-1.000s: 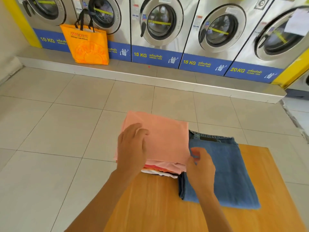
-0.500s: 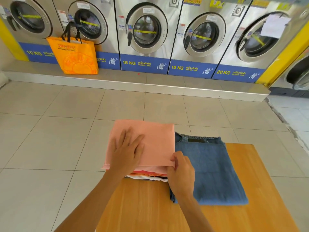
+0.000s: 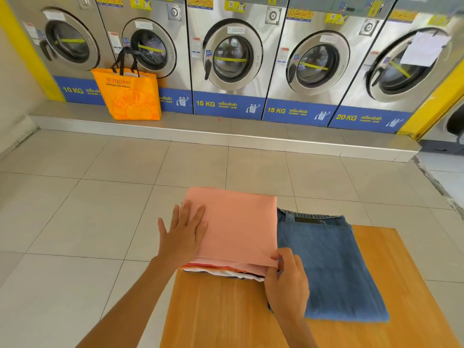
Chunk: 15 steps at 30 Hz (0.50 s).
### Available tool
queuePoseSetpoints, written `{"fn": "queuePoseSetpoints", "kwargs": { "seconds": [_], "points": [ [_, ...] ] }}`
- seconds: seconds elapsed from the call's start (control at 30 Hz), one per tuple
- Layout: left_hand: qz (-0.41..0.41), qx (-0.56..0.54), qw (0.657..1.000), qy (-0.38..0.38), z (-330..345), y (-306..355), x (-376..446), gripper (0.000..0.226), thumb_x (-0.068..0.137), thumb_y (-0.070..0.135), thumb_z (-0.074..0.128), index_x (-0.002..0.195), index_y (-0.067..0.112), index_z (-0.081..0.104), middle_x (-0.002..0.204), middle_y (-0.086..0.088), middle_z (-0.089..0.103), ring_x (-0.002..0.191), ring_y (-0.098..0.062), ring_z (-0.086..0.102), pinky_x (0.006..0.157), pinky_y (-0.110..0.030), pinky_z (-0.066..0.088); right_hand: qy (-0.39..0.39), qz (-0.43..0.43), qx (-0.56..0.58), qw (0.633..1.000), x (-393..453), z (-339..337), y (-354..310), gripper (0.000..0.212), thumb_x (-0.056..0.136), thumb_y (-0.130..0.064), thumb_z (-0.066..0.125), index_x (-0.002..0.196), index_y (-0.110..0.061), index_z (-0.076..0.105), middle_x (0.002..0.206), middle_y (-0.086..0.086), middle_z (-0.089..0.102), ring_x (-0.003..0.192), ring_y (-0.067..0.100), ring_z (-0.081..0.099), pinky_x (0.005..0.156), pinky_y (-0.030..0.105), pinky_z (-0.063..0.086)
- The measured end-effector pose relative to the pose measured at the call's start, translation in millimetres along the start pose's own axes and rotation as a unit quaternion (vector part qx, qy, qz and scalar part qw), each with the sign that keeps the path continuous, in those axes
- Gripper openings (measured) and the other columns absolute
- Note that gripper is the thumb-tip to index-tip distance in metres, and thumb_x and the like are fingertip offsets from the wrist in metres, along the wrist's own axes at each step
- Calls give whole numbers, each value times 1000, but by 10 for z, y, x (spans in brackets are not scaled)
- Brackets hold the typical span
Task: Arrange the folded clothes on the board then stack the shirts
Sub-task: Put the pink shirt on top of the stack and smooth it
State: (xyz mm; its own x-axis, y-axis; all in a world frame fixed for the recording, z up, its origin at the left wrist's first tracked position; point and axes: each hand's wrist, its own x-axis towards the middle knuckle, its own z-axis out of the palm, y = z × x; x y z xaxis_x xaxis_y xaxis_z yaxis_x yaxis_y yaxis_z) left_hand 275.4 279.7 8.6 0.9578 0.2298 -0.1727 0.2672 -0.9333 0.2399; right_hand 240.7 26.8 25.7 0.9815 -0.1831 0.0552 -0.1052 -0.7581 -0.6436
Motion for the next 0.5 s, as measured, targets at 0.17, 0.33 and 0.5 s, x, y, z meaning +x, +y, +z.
{"fn": "queuePoseSetpoints", "kwargs": {
  "seconds": [0.17, 0.33, 0.5],
  "points": [
    [-8, 47, 998, -40, -123, 73, -18, 62, 97, 55, 4, 155, 37, -10, 164, -2, -19, 152, -29, -15, 116, -62, -6, -18, -19, -13, 1000, 112, -34, -23, 33, 84, -1, 54, 89, -33, 46, 67, -11, 50, 56, 9, 50, 43, 29, 38],
    [-5, 48, 998, -42, -169, 121, -44, 57, 105, 42, 19, 157, 30, -1, 165, -5, -15, 151, -31, -15, 117, -64, -3, -209, -48, -14, 977, 279, -452, 98, 33, 95, -12, 61, 94, -45, 56, 76, -16, 62, 66, 3, 57, 55, 15, 43],
    [56, -66, 996, 32, -203, 642, -29, 49, 105, 33, 21, 155, 30, 19, 167, -1, -4, 153, -25, -10, 119, -58, -4, -64, -139, 16, 988, 551, -388, -476, 30, 101, -21, 43, 122, -28, 64, 131, -9, 62, 127, 13, 51, 96, 29, 46]
  ]
}}
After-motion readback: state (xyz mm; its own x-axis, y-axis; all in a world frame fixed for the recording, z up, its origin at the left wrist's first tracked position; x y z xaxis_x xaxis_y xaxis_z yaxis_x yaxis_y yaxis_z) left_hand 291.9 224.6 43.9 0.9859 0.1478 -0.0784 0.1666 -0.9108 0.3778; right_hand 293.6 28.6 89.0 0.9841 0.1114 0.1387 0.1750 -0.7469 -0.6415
